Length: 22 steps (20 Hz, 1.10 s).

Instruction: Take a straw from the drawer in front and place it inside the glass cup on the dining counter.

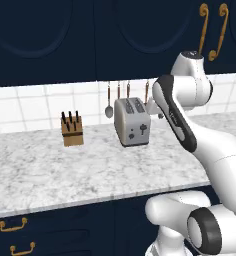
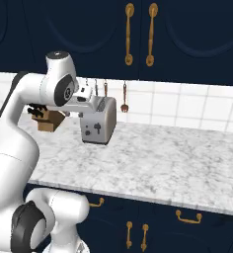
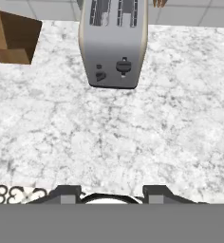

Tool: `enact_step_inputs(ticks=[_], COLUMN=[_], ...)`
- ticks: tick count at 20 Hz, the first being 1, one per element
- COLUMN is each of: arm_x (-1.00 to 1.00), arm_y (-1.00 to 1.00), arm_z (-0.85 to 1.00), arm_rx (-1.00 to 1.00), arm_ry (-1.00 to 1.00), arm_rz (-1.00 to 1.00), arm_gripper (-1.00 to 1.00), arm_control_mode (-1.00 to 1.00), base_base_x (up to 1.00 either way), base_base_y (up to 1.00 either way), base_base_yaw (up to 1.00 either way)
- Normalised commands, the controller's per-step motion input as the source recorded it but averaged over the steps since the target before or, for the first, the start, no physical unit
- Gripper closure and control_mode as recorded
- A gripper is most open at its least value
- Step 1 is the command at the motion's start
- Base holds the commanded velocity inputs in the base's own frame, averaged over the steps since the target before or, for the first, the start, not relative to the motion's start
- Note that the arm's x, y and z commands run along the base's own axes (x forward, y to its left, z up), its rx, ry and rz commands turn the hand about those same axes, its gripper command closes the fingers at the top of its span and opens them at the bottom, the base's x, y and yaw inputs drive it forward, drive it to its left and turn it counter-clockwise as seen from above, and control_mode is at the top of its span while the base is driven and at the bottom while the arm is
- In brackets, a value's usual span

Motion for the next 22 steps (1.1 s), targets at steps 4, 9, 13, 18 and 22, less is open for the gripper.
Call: enact_step_inputs(ticks=[4,9,13,18,22], arm_x=[-0.01,0.0,0.0,0.0,0.0], arm_y=[0.0,0.0,0.0,0.0,0.0], arm_z=[0.0,0.0,0.0,0.0,0.0], arm_rx=[0.0,0.0,0.0,0.0,0.0], arm_ry=[0.0,0.0,0.0,0.0,0.0], arm_rz=[0.0,0.0,0.0,0.0,0.0], arm_gripper=[-1.0,-1.0,-1.0,-1.0,-1.0], arm_control_mode=[1.0,1.0,1.0,1.0,1.0], base_base_x=[-0.34,-0.83,-0.02,0.01,0.0], base_base_y=[0.04,-0.04,-0.65,-0.61,-0.62], base_base_yaw=[0.0,0.05,0.5,0.73,0.72])
